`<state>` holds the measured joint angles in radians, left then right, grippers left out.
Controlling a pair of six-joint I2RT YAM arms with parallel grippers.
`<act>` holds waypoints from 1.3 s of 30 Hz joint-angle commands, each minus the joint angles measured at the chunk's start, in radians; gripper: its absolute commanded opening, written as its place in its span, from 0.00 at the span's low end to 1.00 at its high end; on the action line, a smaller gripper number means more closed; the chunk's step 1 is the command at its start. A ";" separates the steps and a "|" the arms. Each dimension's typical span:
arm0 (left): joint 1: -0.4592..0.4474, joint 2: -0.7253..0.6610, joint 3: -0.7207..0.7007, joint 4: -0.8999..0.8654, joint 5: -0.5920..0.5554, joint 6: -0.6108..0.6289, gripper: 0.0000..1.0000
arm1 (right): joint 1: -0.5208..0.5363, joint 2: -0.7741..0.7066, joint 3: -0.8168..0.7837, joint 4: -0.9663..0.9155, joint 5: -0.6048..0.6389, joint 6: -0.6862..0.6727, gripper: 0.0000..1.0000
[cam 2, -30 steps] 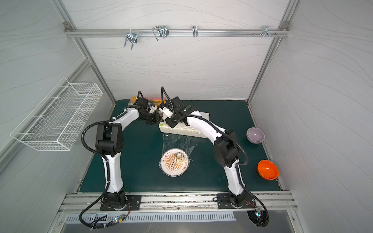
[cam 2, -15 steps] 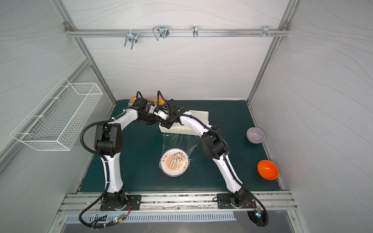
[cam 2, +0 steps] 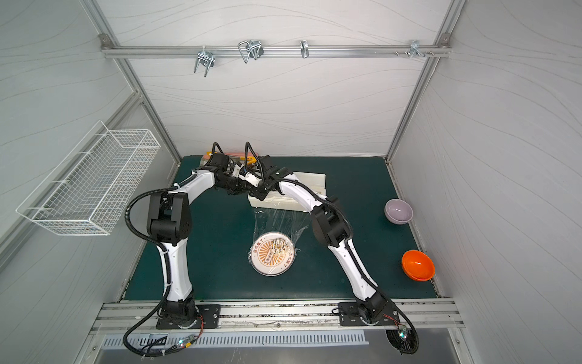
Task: Wrap the plate with plastic wrap
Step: Tear off the plastic wrap from the plastic wrap cutting box.
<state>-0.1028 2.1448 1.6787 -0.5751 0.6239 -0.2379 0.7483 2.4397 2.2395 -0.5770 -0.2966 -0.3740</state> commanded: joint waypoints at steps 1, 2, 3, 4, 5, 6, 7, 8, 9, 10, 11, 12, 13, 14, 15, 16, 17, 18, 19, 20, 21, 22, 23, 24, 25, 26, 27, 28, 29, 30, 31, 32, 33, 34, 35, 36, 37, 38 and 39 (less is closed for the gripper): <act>0.015 0.019 -0.004 -0.026 -0.009 0.010 0.14 | 0.006 0.037 0.029 0.002 -0.029 -0.041 0.26; 0.015 0.019 -0.005 -0.026 -0.009 0.010 0.14 | 0.006 0.041 0.033 0.003 -0.031 -0.040 0.26; 0.015 0.020 -0.004 -0.026 -0.010 0.011 0.14 | 0.006 0.043 0.037 0.003 -0.033 -0.042 0.26; 0.015 0.022 -0.004 -0.026 -0.011 0.011 0.14 | 0.006 0.046 0.041 0.003 -0.033 -0.040 0.26; 0.015 0.022 -0.004 -0.028 -0.011 0.011 0.13 | 0.006 0.048 0.043 0.002 -0.035 -0.039 0.26; 0.015 0.024 -0.004 -0.029 -0.012 0.012 0.12 | 0.005 0.050 0.046 0.006 -0.033 -0.037 0.25; 0.015 0.027 -0.003 -0.030 -0.013 0.012 0.11 | 0.005 0.053 0.048 0.006 -0.031 -0.038 0.25; 0.015 0.028 -0.003 -0.031 -0.013 0.012 0.10 | 0.005 0.058 0.053 0.005 -0.030 -0.039 0.24; 0.014 0.031 -0.001 -0.034 -0.014 0.012 0.09 | 0.005 0.063 0.056 0.003 -0.027 -0.036 0.23; 0.015 0.032 -0.001 -0.034 -0.016 0.015 0.08 | 0.006 0.066 0.056 0.003 -0.021 -0.037 0.23; 0.015 0.034 -0.001 -0.036 -0.018 0.017 0.07 | 0.006 0.069 0.055 0.001 -0.017 -0.037 0.21; 0.015 0.035 -0.002 -0.038 -0.022 0.020 0.07 | 0.006 0.072 0.053 -0.001 -0.013 -0.039 0.20; 0.015 0.037 -0.003 -0.041 -0.026 0.023 0.07 | 0.008 0.075 0.050 -0.006 -0.008 -0.042 0.19; 0.015 0.037 -0.003 -0.045 -0.033 0.026 0.07 | 0.009 0.076 0.049 -0.014 0.000 -0.051 0.18; 0.014 0.038 -0.005 -0.050 -0.040 0.031 0.06 | 0.011 0.076 0.050 -0.022 0.014 -0.062 0.16; 0.015 0.035 -0.007 -0.056 -0.052 0.037 0.06 | 0.015 0.075 0.048 -0.030 0.024 -0.072 0.15; 0.015 0.032 -0.016 -0.059 -0.071 0.041 0.04 | 0.017 0.075 0.047 -0.040 0.040 -0.079 0.13; 0.015 0.029 -0.025 -0.060 -0.082 0.044 0.03 | 0.018 0.073 0.047 -0.049 0.056 -0.086 0.11; 0.015 0.027 -0.030 -0.061 -0.086 0.048 0.03 | 0.020 0.073 0.047 -0.062 0.067 -0.090 0.09; 0.015 0.026 -0.040 -0.058 -0.093 0.049 0.01 | 0.021 0.070 0.048 -0.076 0.080 -0.096 0.07; 0.015 0.025 -0.047 -0.054 -0.100 0.046 0.00 | 0.022 0.069 0.047 -0.094 0.092 -0.106 0.05; 0.015 0.024 -0.055 -0.046 -0.100 0.043 0.00 | 0.023 0.069 0.047 -0.110 0.103 -0.116 0.03; 0.015 0.027 -0.062 -0.041 -0.101 0.044 0.00 | 0.025 0.069 0.046 -0.129 0.114 -0.130 0.01; 0.014 0.027 -0.066 -0.040 -0.106 0.047 0.00 | 0.027 0.067 0.047 -0.144 0.129 -0.143 0.00; 0.014 0.029 -0.067 -0.040 -0.114 0.051 0.00 | 0.028 0.064 0.045 -0.157 0.139 -0.154 0.00; 0.014 0.033 -0.066 -0.044 -0.127 0.057 0.00 | 0.027 0.058 0.038 -0.170 0.153 -0.169 0.00; 0.014 0.034 -0.065 -0.049 -0.141 0.066 0.00 | 0.025 0.049 0.028 -0.180 0.167 -0.186 0.00; 0.013 0.036 -0.062 -0.055 -0.156 0.074 0.00 | 0.025 0.040 0.023 -0.193 0.178 -0.198 0.00; 0.014 0.037 -0.060 -0.066 -0.177 0.083 0.00 | 0.023 0.033 0.022 -0.207 0.186 -0.204 0.00; 0.014 0.039 -0.060 -0.072 -0.192 0.090 0.00 | 0.020 0.025 0.017 -0.219 0.186 -0.208 0.00; 0.014 0.040 -0.060 -0.076 -0.200 0.095 0.00 | 0.016 0.017 0.013 -0.228 0.186 -0.211 0.00; 0.014 0.042 -0.060 -0.079 -0.206 0.099 0.00 | 0.011 0.008 0.008 -0.238 0.183 -0.213 0.00; 0.014 0.045 -0.060 -0.081 -0.210 0.101 0.00 | 0.006 0.001 0.005 -0.251 0.182 -0.213 0.00; 0.014 0.047 -0.059 -0.081 -0.213 0.103 0.00 | 0.004 -0.004 0.002 -0.261 0.182 -0.217 0.00; 0.014 0.050 -0.057 -0.084 -0.221 0.104 0.00 | -0.002 -0.009 -0.003 -0.270 0.185 -0.221 0.00; 0.014 0.055 -0.052 -0.091 -0.228 0.107 0.00 | -0.006 -0.016 -0.009 -0.277 0.187 -0.226 0.00; 0.014 0.059 -0.049 -0.097 -0.233 0.112 0.00 | -0.010 -0.020 -0.015 -0.283 0.189 -0.231 0.00; 0.014 0.060 -0.048 -0.099 -0.242 0.114 0.00 | -0.015 -0.026 -0.020 -0.292 0.194 -0.236 0.00; 0.014 0.061 -0.050 -0.099 -0.249 0.117 0.00 | -0.019 -0.032 -0.027 -0.300 0.196 -0.242 0.00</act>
<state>-0.1070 2.1323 1.6592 -0.5514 0.5537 -0.1596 0.7586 2.4283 2.2536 -0.6899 -0.1558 -0.5632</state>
